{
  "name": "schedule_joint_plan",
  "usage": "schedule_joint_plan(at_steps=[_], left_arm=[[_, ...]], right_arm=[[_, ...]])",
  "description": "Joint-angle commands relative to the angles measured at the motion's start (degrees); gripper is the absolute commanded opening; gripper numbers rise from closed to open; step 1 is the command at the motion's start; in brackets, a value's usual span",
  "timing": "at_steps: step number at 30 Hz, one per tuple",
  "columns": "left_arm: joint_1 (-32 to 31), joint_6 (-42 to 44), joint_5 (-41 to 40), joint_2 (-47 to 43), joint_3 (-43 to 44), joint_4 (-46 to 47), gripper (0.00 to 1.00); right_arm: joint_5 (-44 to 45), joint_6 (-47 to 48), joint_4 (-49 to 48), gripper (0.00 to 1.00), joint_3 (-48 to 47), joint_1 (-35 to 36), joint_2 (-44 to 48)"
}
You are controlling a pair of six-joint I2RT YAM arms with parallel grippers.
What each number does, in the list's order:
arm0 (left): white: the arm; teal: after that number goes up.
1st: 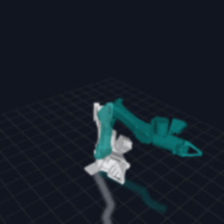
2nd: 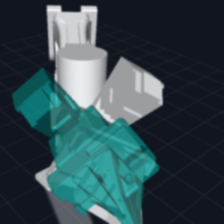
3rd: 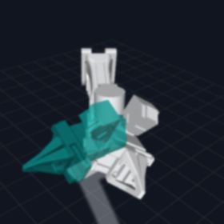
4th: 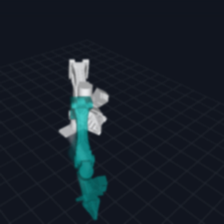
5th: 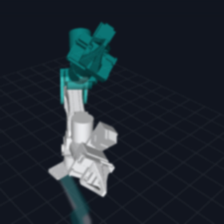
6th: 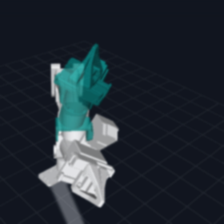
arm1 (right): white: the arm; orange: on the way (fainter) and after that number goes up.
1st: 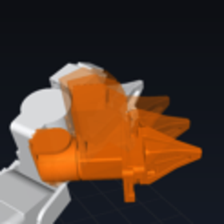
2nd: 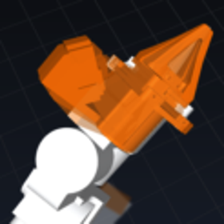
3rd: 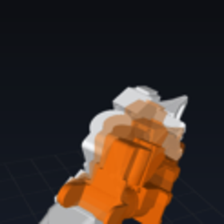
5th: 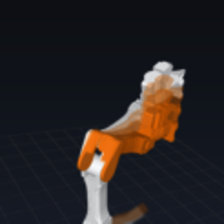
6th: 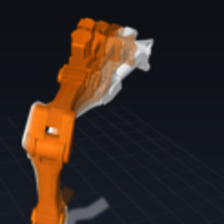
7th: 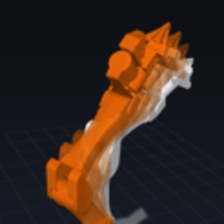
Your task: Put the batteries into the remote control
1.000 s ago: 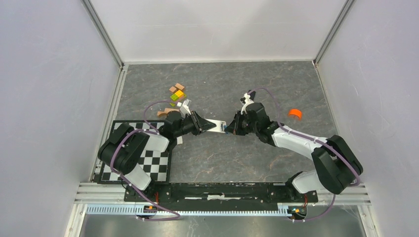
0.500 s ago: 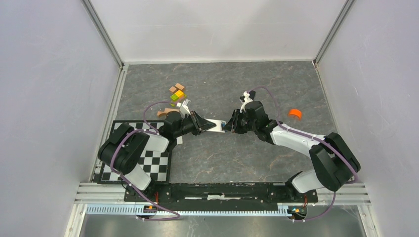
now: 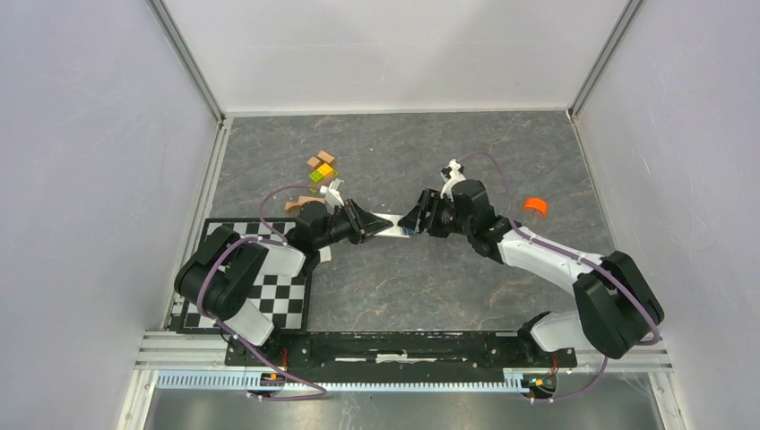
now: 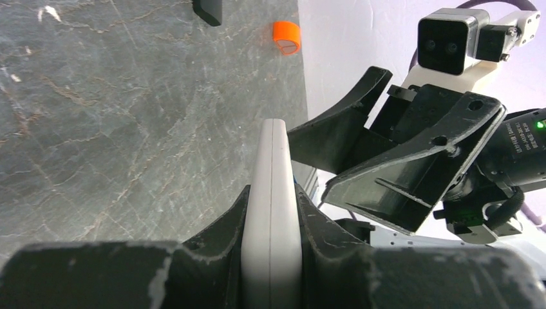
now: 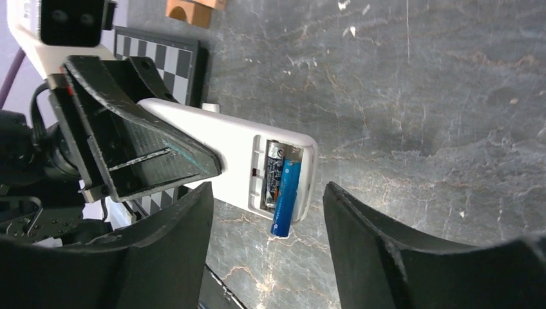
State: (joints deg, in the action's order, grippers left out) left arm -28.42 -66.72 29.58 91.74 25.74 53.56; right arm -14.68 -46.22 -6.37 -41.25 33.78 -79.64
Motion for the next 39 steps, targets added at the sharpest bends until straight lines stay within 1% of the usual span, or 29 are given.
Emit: schedule_joint_plan(at_steps=[1,4,7,14,19,23,27,31,33,39], left_arm=[[-0.08,-4.68,1.39,-2.62,0.37,4.14,0.02],[-0.05,-8.55,1.89,-3.16,0.54,4.83,0.02],[-0.01,-13.21,1.90,-3.41,0.93,5.93,0.02],[0.54,-28.08,1.08,-1.64,1.05,18.10,0.02],[0.56,-34.01,-0.59,-1.70,1.03,20.45,0.02],[0.56,-36.47,-1.74,-2.16,0.47,21.26,0.02],[0.56,-36.46,-2.33,-1.54,0.28,21.02,0.02],[0.53,-39.03,-2.60,1.67,0.13,26.03,0.02],[0.48,-39.77,-2.47,2.75,0.10,27.57,0.02],[0.48,-38.95,-2.13,2.36,-0.19,27.09,0.02]], right_arm=[[-0.78,-1.60,-6.45,0.72,2.22,-0.77,5.16],[-0.98,-3.03,-11.82,0.79,5.47,-1.21,8.40],[-1.22,-5.20,-19.55,0.85,9.38,-1.52,12.21],[-1.05,-7.96,-23.77,0.89,10.10,-3.01,16.51],[-1.18,-11.91,-28.80,0.89,11.97,-3.02,17.15],[-3.51,-15.26,-30.51,0.78,11.44,-3.06,15.55],[-5.15,-17.60,-33.62,0.70,12.28,-3.13,14.05],[-5.36,-18.71,-35.21,0.61,13.34,-3.11,13.41],[-5.30,-19.12,-35.53,0.58,13.39,-3.11,13.02],[-4.76,-20.32,-36.92,0.53,13.66,-3.11,11.91]])
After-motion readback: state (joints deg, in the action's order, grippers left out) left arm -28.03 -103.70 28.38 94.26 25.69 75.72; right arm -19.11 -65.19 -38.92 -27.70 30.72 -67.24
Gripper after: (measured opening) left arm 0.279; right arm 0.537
